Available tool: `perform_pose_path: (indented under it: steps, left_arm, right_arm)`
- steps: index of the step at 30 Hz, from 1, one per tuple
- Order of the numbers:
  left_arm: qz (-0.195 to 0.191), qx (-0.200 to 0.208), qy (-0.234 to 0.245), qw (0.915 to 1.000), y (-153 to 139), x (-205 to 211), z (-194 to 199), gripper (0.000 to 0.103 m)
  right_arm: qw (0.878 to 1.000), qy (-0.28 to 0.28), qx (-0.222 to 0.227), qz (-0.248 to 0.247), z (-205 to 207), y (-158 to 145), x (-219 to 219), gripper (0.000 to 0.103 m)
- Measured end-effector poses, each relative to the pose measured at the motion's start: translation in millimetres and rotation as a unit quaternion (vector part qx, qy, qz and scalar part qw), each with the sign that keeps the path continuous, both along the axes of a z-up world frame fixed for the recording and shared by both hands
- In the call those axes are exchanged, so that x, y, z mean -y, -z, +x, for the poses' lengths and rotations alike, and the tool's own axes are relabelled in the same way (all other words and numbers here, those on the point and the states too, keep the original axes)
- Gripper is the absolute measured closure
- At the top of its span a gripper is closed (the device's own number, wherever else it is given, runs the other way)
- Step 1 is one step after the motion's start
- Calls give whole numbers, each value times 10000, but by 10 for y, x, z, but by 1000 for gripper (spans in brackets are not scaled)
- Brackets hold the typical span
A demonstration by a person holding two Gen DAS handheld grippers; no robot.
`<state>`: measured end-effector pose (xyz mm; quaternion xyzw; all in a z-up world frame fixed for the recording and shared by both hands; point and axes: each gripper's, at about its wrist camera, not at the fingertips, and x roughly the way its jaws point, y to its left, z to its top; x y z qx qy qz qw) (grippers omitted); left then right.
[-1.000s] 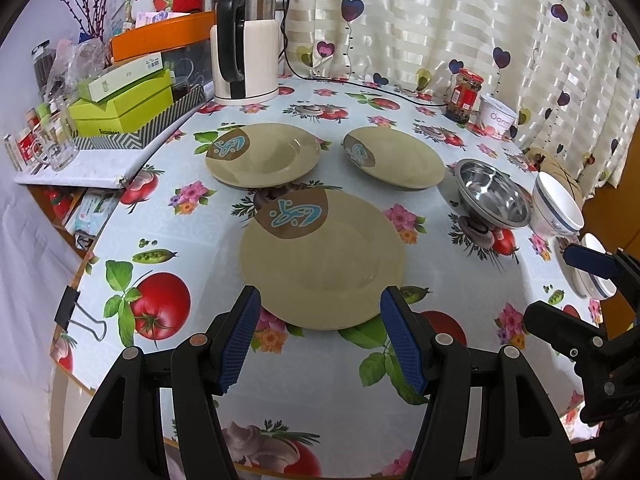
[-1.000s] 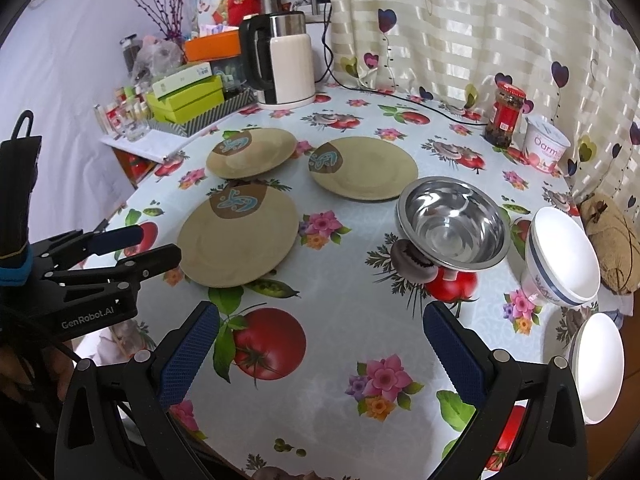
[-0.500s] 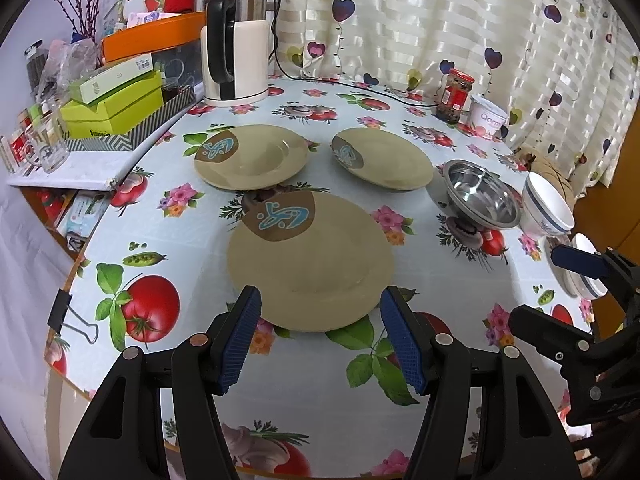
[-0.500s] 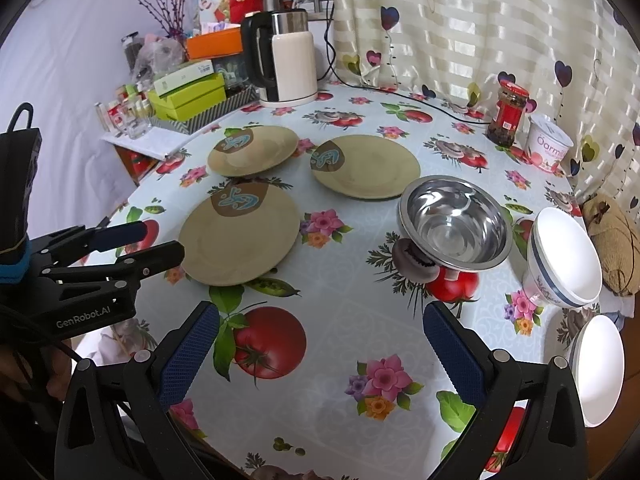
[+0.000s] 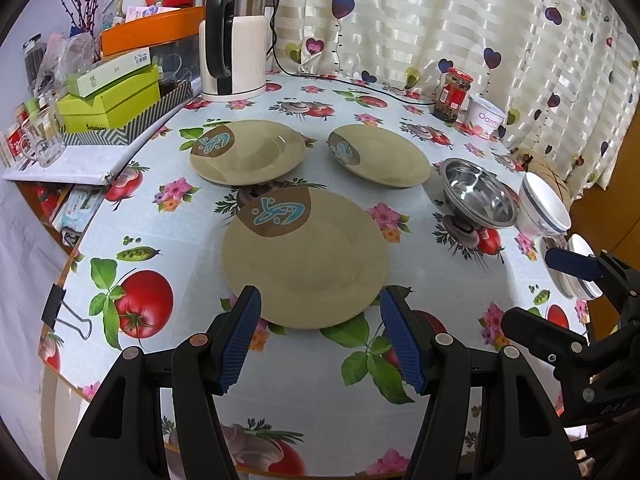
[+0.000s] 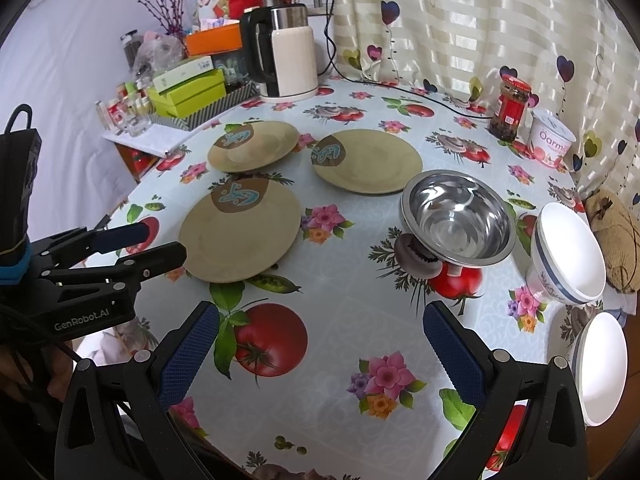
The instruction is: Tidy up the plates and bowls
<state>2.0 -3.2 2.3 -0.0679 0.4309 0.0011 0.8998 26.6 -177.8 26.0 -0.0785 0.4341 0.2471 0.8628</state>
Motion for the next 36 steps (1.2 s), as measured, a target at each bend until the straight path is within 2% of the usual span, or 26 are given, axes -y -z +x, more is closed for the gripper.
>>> perform_pose_path:
  steps: [18, 36]
  left_arm:
    - [-12, -14, 0, 10000, 7, -2, 1, 40]
    - [-263, -80, -126, 9995, 27, -126, 63, 40]
  right_arm:
    - [10000, -10, -13, -76, 15, 34, -23, 0]
    - [9999, -103, -4, -118, 95, 7, -120, 0]
